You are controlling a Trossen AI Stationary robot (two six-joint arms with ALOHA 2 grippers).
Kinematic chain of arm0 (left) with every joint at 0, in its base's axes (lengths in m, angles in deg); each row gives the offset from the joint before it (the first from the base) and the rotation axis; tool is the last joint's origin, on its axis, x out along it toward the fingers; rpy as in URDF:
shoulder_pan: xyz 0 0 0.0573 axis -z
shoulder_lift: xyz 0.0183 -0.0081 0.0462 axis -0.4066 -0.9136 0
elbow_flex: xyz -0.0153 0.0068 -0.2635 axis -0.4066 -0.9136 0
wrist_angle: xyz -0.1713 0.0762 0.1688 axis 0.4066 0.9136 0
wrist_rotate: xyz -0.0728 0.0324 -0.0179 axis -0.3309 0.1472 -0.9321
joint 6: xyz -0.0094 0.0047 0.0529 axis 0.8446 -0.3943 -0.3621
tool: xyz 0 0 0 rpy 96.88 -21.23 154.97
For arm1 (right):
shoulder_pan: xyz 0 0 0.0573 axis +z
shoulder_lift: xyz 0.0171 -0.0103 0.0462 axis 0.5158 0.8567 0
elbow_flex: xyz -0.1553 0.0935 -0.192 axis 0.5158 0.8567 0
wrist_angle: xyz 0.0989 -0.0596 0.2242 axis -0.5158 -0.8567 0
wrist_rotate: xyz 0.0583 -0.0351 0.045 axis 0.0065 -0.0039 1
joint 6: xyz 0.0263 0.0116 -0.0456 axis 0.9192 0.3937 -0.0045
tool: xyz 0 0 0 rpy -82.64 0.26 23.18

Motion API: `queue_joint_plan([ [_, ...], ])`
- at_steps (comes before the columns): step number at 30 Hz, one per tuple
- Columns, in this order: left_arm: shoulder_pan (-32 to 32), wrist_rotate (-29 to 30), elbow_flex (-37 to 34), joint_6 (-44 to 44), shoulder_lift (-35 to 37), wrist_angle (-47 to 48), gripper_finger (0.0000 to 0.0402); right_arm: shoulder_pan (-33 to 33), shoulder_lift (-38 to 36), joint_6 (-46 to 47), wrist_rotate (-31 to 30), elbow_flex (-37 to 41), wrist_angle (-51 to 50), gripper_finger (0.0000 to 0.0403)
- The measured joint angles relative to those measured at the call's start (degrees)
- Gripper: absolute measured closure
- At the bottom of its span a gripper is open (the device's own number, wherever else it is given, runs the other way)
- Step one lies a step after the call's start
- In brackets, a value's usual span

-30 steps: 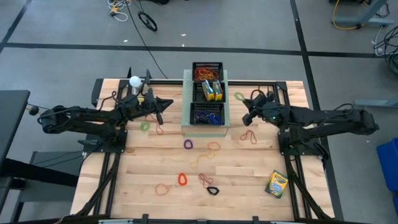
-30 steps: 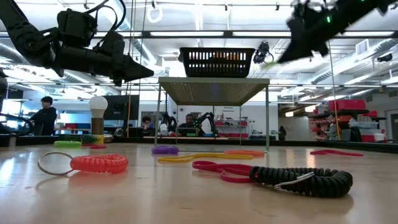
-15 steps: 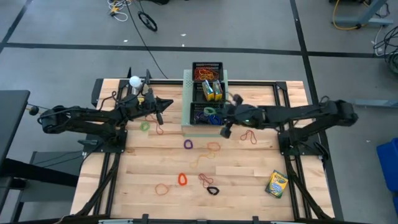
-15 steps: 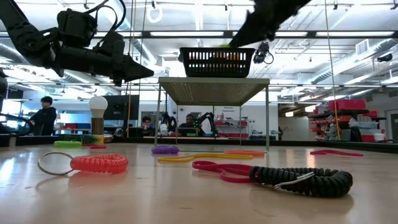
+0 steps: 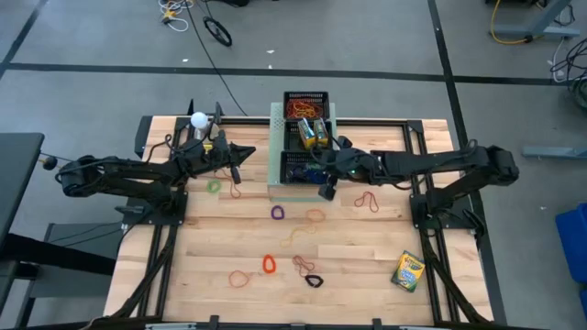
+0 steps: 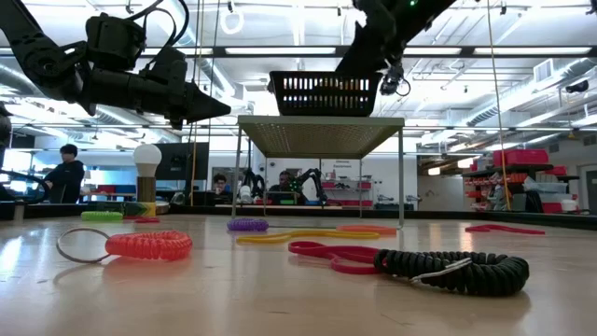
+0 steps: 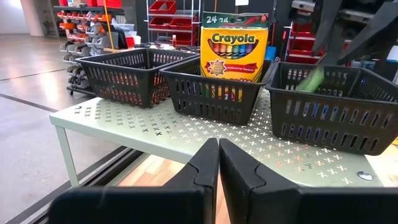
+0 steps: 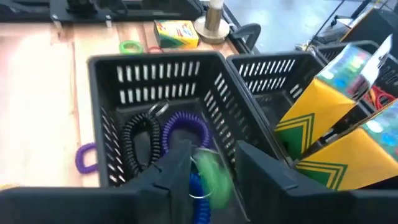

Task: Pick & Place Office Desk Supplies
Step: Put the right green spring keychain into the bottom black bin on the shelf, then put the bottom orange rubber band into the top black bin on the shelf

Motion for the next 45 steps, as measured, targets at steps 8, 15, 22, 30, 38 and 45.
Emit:
queue_joint_plan([
  [8,0.0,0.0,0.0,0.0,0.0,0.0,0.0379,1.7,-6.2,0.1,-0.4,0.0,-1.1,0.0235],
  [15,0.0,0.0,0.0,0.0,0.0,0.0,0.0379,5.6,-14.1,-0.2,-0.3,4.6,-6.7,0.0304],
  [22,0.0,0.0,0.0,0.0,0.0,0.0,0.0379,11.2,-20.4,6.3,-0.1,19.1,1.8,0.0393],
  [30,0.0,0.0,0.0,0.0,0.0,0.0,0.0379,18.2,-21.3,8.6,-4.3,32.9,21.1,0.0384],
  [38,0.0,0.0,0.0,2.5,0.0,0.0,0.0379,22.2,-21.3,8.6,-7.1,41.6,37.6,0.0398],
  [45,0.0,0.0,0.0,17.3,0.0,-1.8,0.0379,22.7,-21.3,8.5,-7.4,42.1,37.9,0.0383],
])
